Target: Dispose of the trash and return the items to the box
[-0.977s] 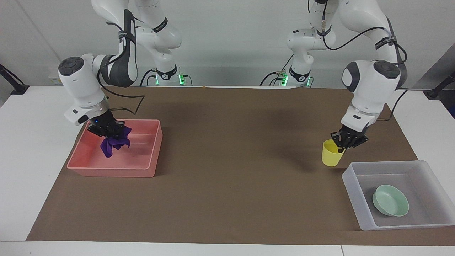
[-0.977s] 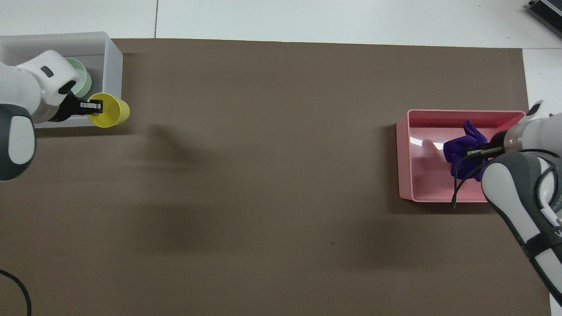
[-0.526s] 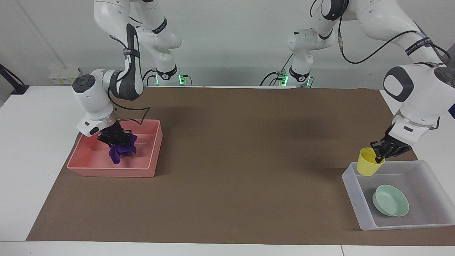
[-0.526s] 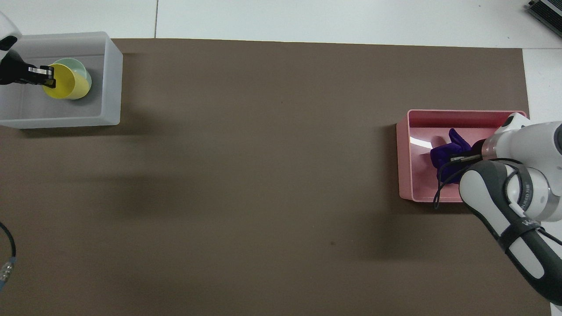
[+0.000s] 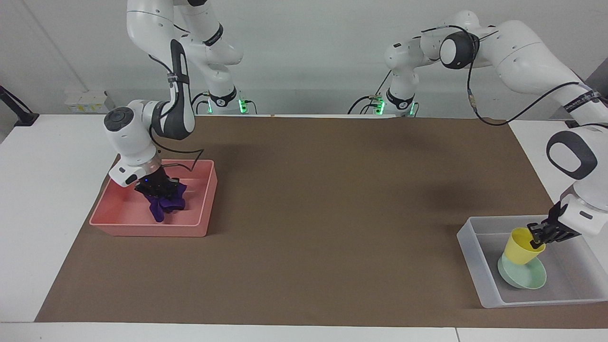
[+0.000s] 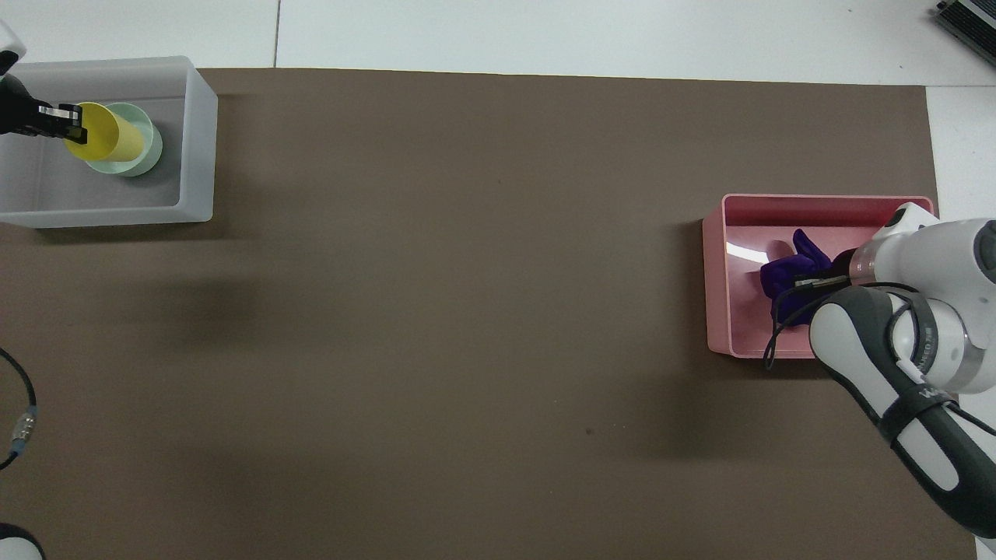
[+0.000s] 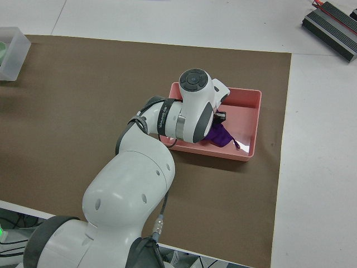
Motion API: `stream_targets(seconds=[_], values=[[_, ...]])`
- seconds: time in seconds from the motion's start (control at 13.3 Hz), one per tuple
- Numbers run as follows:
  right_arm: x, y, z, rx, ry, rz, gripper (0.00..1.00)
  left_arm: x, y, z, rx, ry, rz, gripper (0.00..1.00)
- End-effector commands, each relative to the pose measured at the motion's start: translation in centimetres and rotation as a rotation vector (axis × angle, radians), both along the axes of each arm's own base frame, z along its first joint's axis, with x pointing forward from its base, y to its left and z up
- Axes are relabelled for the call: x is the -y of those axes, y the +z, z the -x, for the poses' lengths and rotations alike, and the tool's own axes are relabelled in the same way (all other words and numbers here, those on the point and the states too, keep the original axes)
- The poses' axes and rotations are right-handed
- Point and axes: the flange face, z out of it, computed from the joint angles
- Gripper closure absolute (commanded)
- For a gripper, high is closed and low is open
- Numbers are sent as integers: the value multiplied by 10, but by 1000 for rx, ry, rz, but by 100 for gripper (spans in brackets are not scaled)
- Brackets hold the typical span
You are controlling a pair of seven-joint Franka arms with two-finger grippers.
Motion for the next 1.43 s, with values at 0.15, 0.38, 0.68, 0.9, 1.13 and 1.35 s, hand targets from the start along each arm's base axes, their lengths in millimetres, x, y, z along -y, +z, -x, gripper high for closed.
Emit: stream_targets(seconds=[0.15,0.38,0.68,0.9,1.13,1.35], values=[[1,1,2,17,-31,2,0,-19,-4,-2,24,8,-6,100],[1,1,2,17,-31,2,0,-23,-21,-1,54,14,-17,100],[-2,4,0,20,-28,2,0,-21,-34,1,94,17,-22,100],[-2,27,-6,51,-51,4,0,-24,-35,5,104,22,-26,100],[-10,48,-5,66,-99,0,0,-23,-36,5,93,20,-26,84],[-31,75,-2,64,-153,-10,0,-24,-34,8,68,19,-20,63]])
